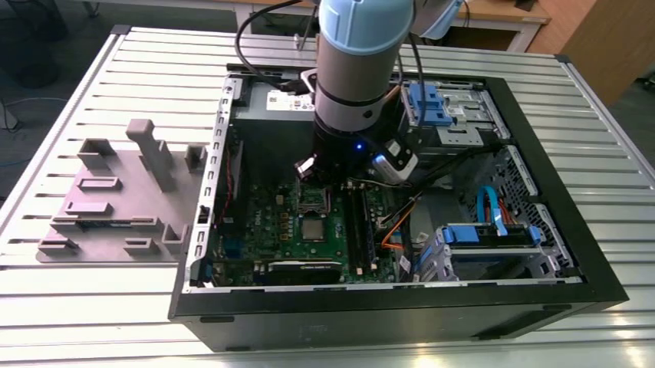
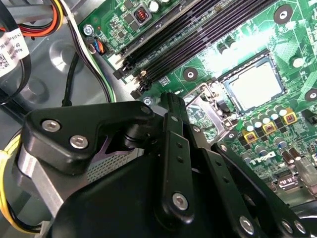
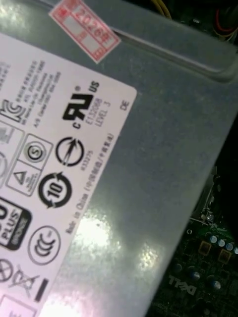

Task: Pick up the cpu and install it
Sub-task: 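Close the cpu cover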

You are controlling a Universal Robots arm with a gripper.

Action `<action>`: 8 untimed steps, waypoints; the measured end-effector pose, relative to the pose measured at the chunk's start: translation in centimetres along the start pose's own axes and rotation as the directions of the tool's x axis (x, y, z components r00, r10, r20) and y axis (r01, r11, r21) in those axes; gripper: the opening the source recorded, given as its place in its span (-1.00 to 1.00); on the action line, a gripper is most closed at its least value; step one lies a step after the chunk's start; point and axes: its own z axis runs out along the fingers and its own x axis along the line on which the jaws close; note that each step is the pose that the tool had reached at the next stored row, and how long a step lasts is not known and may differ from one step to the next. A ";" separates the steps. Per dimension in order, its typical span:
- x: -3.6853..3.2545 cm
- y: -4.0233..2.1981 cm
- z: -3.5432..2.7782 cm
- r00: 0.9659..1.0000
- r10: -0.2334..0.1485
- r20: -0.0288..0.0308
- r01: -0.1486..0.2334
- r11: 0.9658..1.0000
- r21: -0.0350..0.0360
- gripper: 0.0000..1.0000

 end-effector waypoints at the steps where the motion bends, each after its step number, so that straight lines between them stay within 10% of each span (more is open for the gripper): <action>1: 0.05 0.02 0.02 1.000 0.000 0.000 0.000 1.000 0.000 -0.79; 8: 0.28 0.13 0.01 1.000 0.000 0.004 0.000 1.000 0.000 -0.79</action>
